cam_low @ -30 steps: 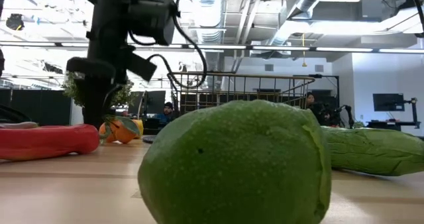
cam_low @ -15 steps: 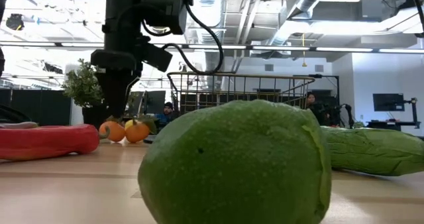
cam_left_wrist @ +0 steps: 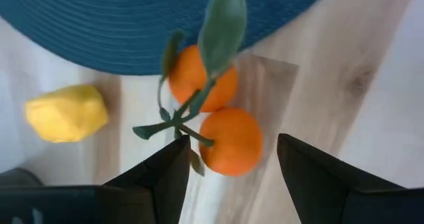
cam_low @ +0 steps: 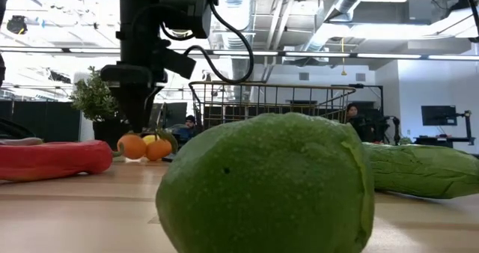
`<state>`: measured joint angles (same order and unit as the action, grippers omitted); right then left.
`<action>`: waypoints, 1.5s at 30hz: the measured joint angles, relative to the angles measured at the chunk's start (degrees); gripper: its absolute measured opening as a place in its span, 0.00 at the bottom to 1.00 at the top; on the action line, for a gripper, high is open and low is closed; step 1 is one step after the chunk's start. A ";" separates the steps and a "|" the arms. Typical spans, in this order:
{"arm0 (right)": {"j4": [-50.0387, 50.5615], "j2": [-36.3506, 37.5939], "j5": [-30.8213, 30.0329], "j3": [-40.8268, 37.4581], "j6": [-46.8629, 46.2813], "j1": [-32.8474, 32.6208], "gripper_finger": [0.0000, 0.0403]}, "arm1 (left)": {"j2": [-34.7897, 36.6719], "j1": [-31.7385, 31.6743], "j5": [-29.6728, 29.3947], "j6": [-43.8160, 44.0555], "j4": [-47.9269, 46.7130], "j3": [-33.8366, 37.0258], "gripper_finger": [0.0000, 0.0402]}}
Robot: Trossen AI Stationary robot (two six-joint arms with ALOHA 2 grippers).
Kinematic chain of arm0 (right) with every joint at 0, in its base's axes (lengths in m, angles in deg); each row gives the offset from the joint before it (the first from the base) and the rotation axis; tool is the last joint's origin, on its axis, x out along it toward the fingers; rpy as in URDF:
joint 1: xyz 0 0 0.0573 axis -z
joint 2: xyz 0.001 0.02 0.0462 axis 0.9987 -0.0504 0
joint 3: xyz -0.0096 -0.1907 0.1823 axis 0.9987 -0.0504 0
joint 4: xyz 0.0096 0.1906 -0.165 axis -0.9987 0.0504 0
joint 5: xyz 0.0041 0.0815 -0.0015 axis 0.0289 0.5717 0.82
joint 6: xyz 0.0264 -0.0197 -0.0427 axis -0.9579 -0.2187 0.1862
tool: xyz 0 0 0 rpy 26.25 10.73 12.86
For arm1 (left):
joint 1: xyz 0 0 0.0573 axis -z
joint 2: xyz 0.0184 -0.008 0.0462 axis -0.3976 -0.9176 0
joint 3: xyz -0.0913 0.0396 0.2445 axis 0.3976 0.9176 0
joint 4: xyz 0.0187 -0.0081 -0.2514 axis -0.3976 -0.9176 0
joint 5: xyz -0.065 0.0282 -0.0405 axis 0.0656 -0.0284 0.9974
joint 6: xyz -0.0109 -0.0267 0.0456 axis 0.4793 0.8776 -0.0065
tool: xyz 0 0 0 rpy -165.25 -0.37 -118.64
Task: Build produce basket
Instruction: Put the top oranges into the basket
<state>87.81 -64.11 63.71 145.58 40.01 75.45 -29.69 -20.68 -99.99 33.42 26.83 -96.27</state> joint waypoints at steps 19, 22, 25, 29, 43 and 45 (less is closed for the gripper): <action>-1.11 0.00 -0.15 0.00 -1.47 0.13 0.62 | 0.08 2.59 5.65 2.99 -3.63 -5.46 0.53; -1.11 0.00 -0.32 0.00 -1.54 0.13 0.62 | 0.21 3.23 5.44 2.30 -3.74 -8.55 0.53; -1.10 0.00 -0.37 0.00 -2.18 0.13 0.62 | 0.21 3.45 3.89 0.43 -3.63 -10.08 0.53; -1.09 0.00 -0.37 0.00 -2.61 -0.14 0.62 | 0.18 3.20 2.34 -1.26 -3.81 -9.46 0.53; -1.38 0.00 -0.35 0.00 -3.44 -0.44 0.62 | -0.03 3.19 4.27 -1.54 1.98 -2.21 0.53; -1.41 0.00 -0.35 0.00 -3.63 -0.44 0.62 | -0.03 3.21 3.99 -2.05 3.54 -2.21 0.53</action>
<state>86.40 -64.11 63.36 145.58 36.38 75.01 -29.72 -17.47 -96.00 31.36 30.38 -98.48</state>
